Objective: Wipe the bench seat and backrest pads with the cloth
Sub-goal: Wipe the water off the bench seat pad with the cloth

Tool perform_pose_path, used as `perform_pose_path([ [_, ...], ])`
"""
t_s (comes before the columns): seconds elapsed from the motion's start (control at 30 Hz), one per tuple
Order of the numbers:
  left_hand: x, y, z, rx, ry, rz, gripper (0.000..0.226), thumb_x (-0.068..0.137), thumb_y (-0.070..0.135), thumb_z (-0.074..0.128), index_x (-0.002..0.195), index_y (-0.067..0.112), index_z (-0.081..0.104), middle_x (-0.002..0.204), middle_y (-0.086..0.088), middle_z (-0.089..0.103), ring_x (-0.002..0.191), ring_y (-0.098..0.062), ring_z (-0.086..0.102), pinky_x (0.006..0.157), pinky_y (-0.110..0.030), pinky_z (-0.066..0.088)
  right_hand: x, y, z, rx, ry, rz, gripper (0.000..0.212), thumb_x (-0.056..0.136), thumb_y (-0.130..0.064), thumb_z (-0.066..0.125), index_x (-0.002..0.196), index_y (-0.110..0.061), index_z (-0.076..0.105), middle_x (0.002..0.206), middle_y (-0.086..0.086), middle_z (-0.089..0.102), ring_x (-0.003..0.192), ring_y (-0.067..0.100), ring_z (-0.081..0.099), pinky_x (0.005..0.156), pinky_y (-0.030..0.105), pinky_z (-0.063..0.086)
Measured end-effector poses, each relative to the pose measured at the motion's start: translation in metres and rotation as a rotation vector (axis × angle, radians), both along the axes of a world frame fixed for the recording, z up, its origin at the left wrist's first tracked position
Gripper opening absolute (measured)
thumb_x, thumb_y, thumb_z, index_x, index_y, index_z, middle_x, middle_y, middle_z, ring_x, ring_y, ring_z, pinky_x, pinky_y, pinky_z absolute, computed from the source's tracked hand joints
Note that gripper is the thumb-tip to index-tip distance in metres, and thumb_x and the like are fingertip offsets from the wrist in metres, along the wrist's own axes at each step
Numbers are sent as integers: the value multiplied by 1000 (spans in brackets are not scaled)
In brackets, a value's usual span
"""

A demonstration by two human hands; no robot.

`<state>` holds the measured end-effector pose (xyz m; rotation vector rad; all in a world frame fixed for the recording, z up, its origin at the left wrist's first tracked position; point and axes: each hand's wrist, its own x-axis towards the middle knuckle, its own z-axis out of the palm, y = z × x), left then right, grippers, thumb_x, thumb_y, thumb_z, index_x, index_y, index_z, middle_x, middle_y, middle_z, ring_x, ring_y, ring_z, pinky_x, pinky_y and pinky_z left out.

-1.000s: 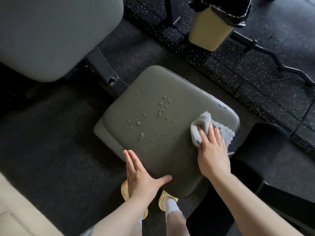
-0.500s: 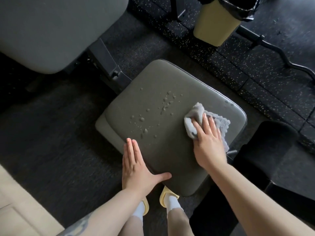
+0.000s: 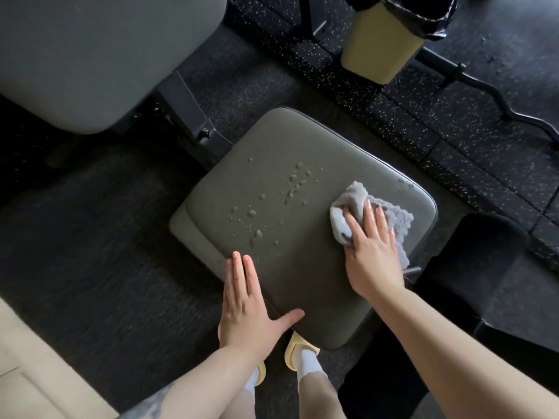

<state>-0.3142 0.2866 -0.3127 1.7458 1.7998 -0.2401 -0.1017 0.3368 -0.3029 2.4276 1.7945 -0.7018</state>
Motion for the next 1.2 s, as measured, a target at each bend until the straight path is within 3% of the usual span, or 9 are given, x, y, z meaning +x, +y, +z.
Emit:
perform_pose_path([
  [0.13, 6, -23, -4, 116, -24, -193, 99, 84, 68, 33, 149, -3, 17, 158, -20, 10, 146, -32, 14, 115, -41, 20, -29, -28, -1, 52, 49, 179, 64, 90, -14, 48, 149, -31, 30, 162, 4, 9, 149, 27, -1, 118, 43, 6],
  [0.27, 16, -33, -2, 132, -86, -415, 76, 82, 50, 40, 146, 10, 36, 158, -8, 20, 144, -23, 22, 110, -38, 22, 9, -73, 4, 27, 20, 247, 66, 80, -19, 52, 143, -31, 36, 158, 0, 23, 146, 24, 20, 116, 42, 24],
  [0.47, 8, -30, -10, 150, -65, -489, 74, 87, 53, 38, 150, 15, 29, 158, -5, 23, 145, -20, 18, 113, -36, 17, 1, -10, -5, 18, -49, -108, 66, 86, -17, 37, 150, -26, 28, 162, 9, 7, 149, 29, 3, 120, 45, 7],
  [0.63, 7, -28, -8, 105, -53, -497, 76, 85, 53, 39, 150, 16, 25, 158, -5, 23, 146, -20, 18, 112, -36, 17, -23, -67, 3, 34, -14, 295, 61, 85, -23, 36, 146, -26, 36, 159, 7, 20, 148, 30, 14, 117, 44, 19],
  [0.8, 4, -26, -6, 96, -48, -508, 75, 83, 53, 40, 148, 16, 35, 157, -4, 26, 144, -19, 23, 112, -34, 16, 10, -56, 6, 23, -67, 124, 64, 87, -21, 47, 147, -31, 31, 160, 4, 20, 148, 27, 16, 116, 43, 24],
  [0.97, 6, -26, -5, 134, -48, -509, 73, 83, 52, 41, 146, 14, 38, 155, -7, 32, 142, -20, 26, 113, -33, 15, -17, 24, 2, -39, -7, -39, 66, 94, -19, 43, 152, -33, 15, 162, 4, -7, 148, 29, -13, 120, 46, -2],
  [1.07, 6, -22, 0, 125, -69, -504, 74, 83, 52, 41, 146, 15, 36, 154, -6, 32, 142, -18, 26, 112, -30, 15, -18, -10, 1, -5, 53, 246, 60, 91, -16, 41, 148, -30, 31, 162, 5, 9, 149, 32, 1, 119, 51, 13],
  [1.13, 6, -17, 1, 122, -87, -519, 75, 82, 52, 41, 147, 17, 34, 155, -3, 31, 144, -16, 22, 111, -31, 17, 7, -31, 4, 11, 14, 171, 59, 83, -16, 35, 140, -24, 46, 156, 10, 28, 145, 36, 22, 111, 53, 33],
  [1.2, 7, -12, 1, 142, -104, -555, 75, 82, 51, 41, 149, 19, 32, 157, 0, 28, 145, -14, 17, 112, -31, 16, 37, -23, 3, 25, -62, -25, 61, 82, -14, 33, 143, -20, 42, 156, 14, 26, 145, 38, 21, 111, 53, 32],
])
